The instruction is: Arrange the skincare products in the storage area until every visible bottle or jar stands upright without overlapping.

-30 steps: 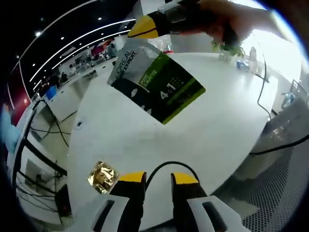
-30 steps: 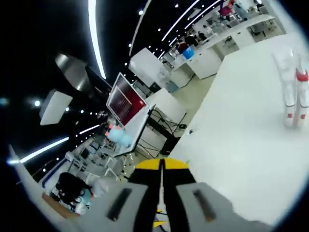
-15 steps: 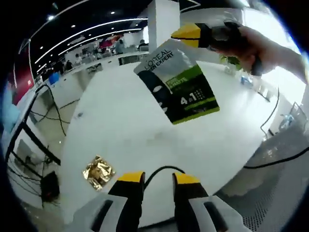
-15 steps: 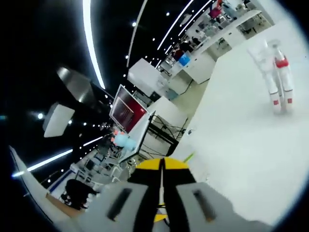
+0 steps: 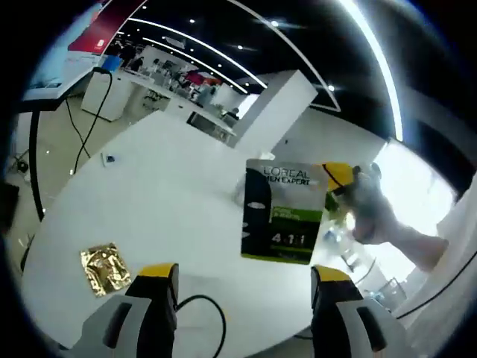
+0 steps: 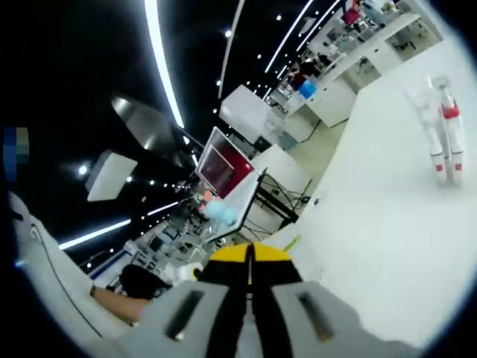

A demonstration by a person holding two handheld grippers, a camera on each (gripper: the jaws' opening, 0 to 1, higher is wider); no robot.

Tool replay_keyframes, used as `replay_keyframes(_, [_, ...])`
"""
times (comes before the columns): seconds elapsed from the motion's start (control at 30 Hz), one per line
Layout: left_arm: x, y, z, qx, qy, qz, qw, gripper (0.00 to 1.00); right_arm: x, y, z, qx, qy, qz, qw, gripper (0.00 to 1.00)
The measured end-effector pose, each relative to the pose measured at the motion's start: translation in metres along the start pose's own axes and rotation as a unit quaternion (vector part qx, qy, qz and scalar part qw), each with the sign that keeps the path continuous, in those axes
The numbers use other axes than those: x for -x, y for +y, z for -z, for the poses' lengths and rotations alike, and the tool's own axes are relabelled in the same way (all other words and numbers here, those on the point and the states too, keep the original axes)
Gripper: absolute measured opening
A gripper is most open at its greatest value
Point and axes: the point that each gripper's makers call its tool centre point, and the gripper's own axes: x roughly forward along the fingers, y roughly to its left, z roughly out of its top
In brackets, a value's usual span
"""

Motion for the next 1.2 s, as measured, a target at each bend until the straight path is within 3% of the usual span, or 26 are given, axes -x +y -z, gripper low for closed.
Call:
replay_keyframes(0.03, [-0.002, 0.000, -0.004, 0.009, -0.010, 0.002, 0.9999, 0.77, 0.001, -0.003, 0.003, 0.015, 0.008, 0.008, 0.9998, 0.00])
replay_keyframes(0.13, [-0.012, -0.006, -0.003, -0.026, 0.011, 0.011, 0.9995, 0.78, 0.001, -0.001, 0.006, -0.005, 0.014, -0.004, 0.9999, 0.00])
replay_keyframes(0.2, [-0.023, -0.023, -0.004, -0.036, 0.020, 0.057, 0.9975, 0.82, 0.001, 0.010, 0.011, -0.011, 0.030, -0.032, 0.9990, 0.00])
replay_keyframes(0.27, [-0.030, -0.030, 0.001, -0.030, 0.044, 0.075, 0.9957, 0.84, 0.000, 0.013, 0.010, 0.001, 0.032, -0.031, 0.9990, 0.00])
replay_keyframes(0.33, [-0.034, -0.033, 0.003, -0.031, 0.056, 0.088, 0.9941, 0.82, 0.000, 0.025, 0.011, -0.005, 0.043, -0.055, 0.9975, 0.00])
replay_keyframes(0.43, [-0.039, -0.041, -0.004, -0.027, 0.044, 0.111, 0.9924, 0.83, 0.002, 0.040, 0.005, -0.002, 0.043, -0.076, 0.9962, 0.00])
replay_keyframes(0.47, [-0.040, -0.045, -0.010, -0.012, 0.032, 0.126, 0.9915, 0.84, 0.004, 0.053, 0.005, -0.010, 0.051, -0.102, 0.9934, 0.00])
replay_keyframes(0.6, [-0.041, -0.053, -0.028, 0.036, -0.015, 0.167, 0.9852, 0.84, 0.008, 0.078, -0.003, 0.001, 0.057, -0.138, 0.9888, 0.00])
replay_keyframes(0.67, [-0.043, -0.064, -0.038, 0.096, -0.045, 0.209, 0.9723, 0.84, 0.009, 0.094, -0.007, 0.001, 0.063, -0.164, 0.9845, 0.00])
replay_keyframes(0.7, [-0.043, -0.070, -0.040, 0.104, -0.054, 0.224, 0.9675, 0.82, 0.009, 0.097, -0.009, 0.003, 0.061, -0.164, 0.9846, 0.00])
replay_keyframes(0.8, [-0.040, -0.088, -0.043, 0.114, -0.066, 0.267, 0.9547, 0.65, 0.011, 0.108, -0.011, 0.000, 0.063, -0.183, 0.9811, 0.00])
replay_keyframes(0.9, [-0.035, -0.104, -0.035, 0.122, -0.043, 0.309, 0.9424, 0.27, 0.013, 0.107, -0.016, -0.009, 0.054, -0.187, 0.9808, 0.00])
replay_keyframes(0.93, [-0.035, -0.103, -0.035, 0.115, -0.048, 0.306, 0.9439, 0.21, 0.014, 0.104, -0.018, -0.021, 0.050, -0.188, 0.9807, 0.00])
replay_keyframes(0.97, [-0.033, -0.107, -0.033, 0.141, -0.038, 0.311, 0.9393, 0.15, 0.015, 0.101, -0.019, -0.021, 0.047, -0.185, 0.9813, 0.00])
replay_keyframes(1.0, [-0.030, -0.109, -0.029, 0.148, -0.023, 0.315, 0.9373, 0.12, 0.015, 0.095, -0.021, -0.025, 0.041, -0.178, 0.9829, 0.00])
replay_keyframes(1.03, [-0.032, -0.107, -0.029, 0.162, -0.023, 0.301, 0.9395, 0.10, 0.015, 0.093, -0.021, -0.028, 0.040, -0.177, 0.9830, 0.00])
replay_keyframes(1.1, [-0.023, -0.112, -0.026, 0.148, -0.025, 0.317, 0.9365, 0.03, 0.014, 0.080, -0.024, -0.054, 0.031, -0.158, 0.9854, 0.00])
replay_keyframes(1.17, [-0.018, -0.112, -0.022, 0.182, -0.011, 0.309, 0.9332, 0.03, 0.013, 0.070, -0.024, -0.066, 0.028, -0.155, 0.9854, 0.00])
replay_keyframes(1.2, [-0.016, -0.113, -0.022, 0.178, -0.014, 0.306, 0.9353, 0.02, 0.011, 0.064, -0.024, -0.076, 0.028, -0.147, 0.9859, 0.00])
